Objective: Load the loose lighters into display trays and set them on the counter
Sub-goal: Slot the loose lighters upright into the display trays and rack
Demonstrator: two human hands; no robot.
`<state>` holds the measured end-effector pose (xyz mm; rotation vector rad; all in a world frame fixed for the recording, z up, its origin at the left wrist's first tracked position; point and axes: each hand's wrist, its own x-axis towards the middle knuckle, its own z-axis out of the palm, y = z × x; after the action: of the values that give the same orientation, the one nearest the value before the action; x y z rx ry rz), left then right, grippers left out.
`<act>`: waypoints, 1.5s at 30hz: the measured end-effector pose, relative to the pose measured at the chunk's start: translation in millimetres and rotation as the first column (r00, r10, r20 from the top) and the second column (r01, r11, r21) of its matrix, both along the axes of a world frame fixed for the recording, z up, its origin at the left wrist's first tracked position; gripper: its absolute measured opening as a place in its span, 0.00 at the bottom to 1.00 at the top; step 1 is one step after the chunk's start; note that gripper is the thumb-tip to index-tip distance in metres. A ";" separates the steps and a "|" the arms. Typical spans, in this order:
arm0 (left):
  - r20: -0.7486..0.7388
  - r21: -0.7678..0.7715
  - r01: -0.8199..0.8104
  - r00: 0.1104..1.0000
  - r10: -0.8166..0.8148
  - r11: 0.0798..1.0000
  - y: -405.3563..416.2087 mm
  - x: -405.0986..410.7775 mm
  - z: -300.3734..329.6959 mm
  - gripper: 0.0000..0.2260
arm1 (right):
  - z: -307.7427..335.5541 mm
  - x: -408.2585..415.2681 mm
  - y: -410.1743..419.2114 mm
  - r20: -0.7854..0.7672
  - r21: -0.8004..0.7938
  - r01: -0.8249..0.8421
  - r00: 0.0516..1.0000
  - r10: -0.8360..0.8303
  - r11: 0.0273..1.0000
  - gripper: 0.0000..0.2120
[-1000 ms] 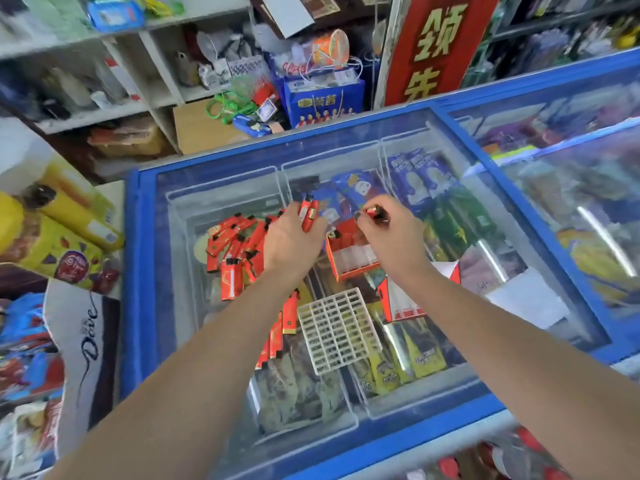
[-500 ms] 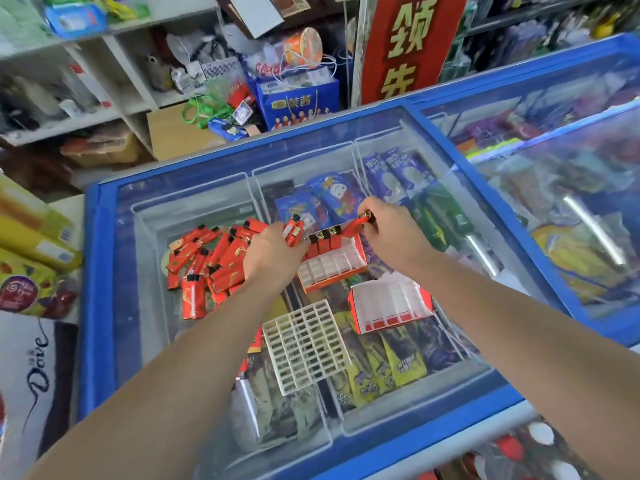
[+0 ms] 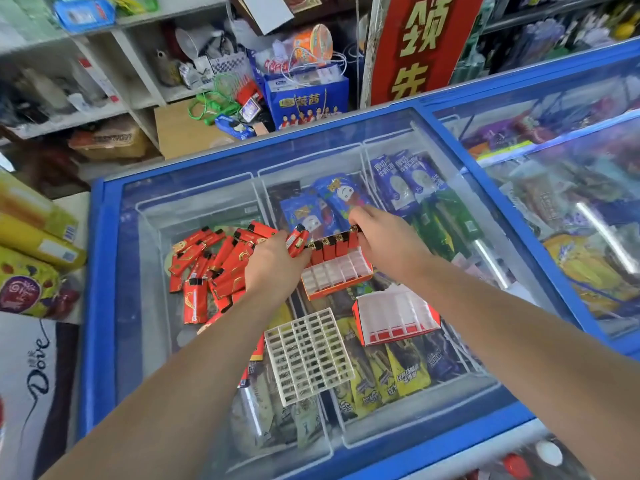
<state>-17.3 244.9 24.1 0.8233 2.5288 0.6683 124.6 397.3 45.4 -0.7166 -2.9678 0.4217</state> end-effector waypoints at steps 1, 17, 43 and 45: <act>0.001 0.002 0.002 1.000 -0.002 1.000 -0.5 0.2 -0.4 0.15 | -2.1 -0.6 -0.5 0.022 0.025 -0.012 1.000 0.011 1.000 0.12; 0.026 0.082 0.007 1.000 -0.010 0.997 -5.2 1.3 -1.6 0.14 | -11.2 0.4 -3.2 -0.010 0.148 -0.012 1.000 0.014 0.989 0.12; 0.680 0.279 -0.284 0.733 0.020 0.917 -34.2 -9.9 21.9 0.21 | 16.5 -36.8 -52.2 -0.055 -0.984 0.049 0.830 -0.555 0.170 0.11; 0.661 0.292 -0.308 0.749 0.042 0.906 -32.0 -10.0 24.4 0.21 | 15.1 -37.5 -53.8 -0.045 -0.969 0.094 0.841 -0.540 0.227 0.10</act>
<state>-27.3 213.0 48.5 0.3528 1.8651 1.2950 87.1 343.5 60.5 -1.0911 -1.7670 2.0878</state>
